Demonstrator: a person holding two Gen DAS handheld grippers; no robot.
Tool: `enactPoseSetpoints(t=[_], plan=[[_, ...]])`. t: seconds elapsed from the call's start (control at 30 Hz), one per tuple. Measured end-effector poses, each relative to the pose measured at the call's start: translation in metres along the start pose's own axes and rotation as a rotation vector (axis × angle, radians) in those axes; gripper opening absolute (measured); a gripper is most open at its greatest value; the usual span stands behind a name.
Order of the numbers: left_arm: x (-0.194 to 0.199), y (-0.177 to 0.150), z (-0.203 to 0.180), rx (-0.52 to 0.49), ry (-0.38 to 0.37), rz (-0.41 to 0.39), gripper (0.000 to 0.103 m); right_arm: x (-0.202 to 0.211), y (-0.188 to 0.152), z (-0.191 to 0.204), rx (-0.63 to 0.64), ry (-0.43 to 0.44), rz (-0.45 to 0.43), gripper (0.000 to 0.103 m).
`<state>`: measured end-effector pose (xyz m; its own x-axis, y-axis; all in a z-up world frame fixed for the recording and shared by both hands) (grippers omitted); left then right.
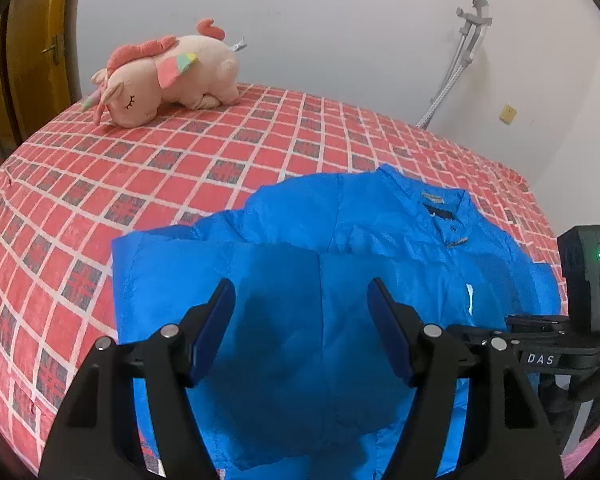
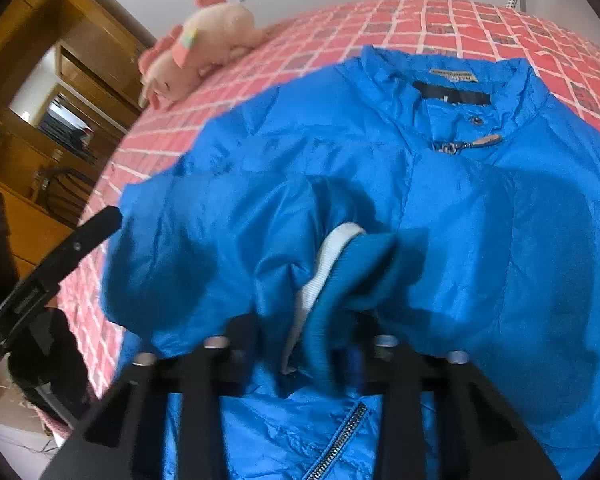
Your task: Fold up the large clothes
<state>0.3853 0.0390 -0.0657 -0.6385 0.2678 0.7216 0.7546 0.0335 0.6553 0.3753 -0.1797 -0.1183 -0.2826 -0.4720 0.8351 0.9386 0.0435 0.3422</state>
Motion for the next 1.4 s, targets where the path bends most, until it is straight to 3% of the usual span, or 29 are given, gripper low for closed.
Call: enactPoseSetpoints(t=[0.23, 0.47, 0.63, 0.8, 0.97, 1.1, 1.17, 1.3, 1.4], plan=[[0.011, 0.005, -0.008, -0.024, -0.015, -0.049, 0.068, 0.064, -0.004, -0.038, -0.033, -0.077, -0.135, 0.017], [-0.006, -0.005, -0.028, -0.099, -0.010, -0.030, 0.067, 0.127, -0.025, -0.108, -0.123, -0.249, -0.254, 0.017], [-0.039, -0.020, -0.036, -0.126, -0.003, 0.061, 0.066, 0.138, -0.039, -0.147, -0.200, -0.256, -0.259, 0.017], [-0.069, -0.033, -0.031, -0.145, 0.019, 0.135, 0.066, 0.103, -0.045, -0.170, -0.245, -0.264, -0.196, 0.021], [-0.064, -0.032, -0.030, -0.136, 0.021, 0.121, 0.065, 0.109, -0.047, -0.170, -0.250, -0.244, -0.216, 0.028], [-0.029, -0.021, -0.039, -0.114, -0.003, 0.045, 0.065, 0.153, -0.050, -0.157, -0.199, -0.322, -0.323, 0.033], [-0.015, -0.019, -0.049, -0.123, -0.024, 0.012, 0.065, 0.165, -0.049, -0.143, -0.156, -0.317, -0.360, 0.033], [-0.015, -0.028, -0.072, -0.173, -0.036, 0.020, 0.065, 0.145, -0.051, -0.118, -0.101, -0.234, -0.309, 0.033], [-0.032, -0.038, -0.075, -0.200, -0.014, 0.060, 0.065, 0.126, -0.052, -0.120, -0.085, -0.290, -0.267, 0.033]])
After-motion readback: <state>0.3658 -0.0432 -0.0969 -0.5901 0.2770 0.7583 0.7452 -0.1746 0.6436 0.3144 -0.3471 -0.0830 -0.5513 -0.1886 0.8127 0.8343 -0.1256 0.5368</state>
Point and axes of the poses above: each gripper's, at about its wrist camera, not at the fingertips, and x roughly against the way its jaws point, z to its left, y to its top, the point moved 8 cm from there along -x, roughly the way its jaws point, and after that the axes turned 3 degrees about -y, right-handed, at the moved point
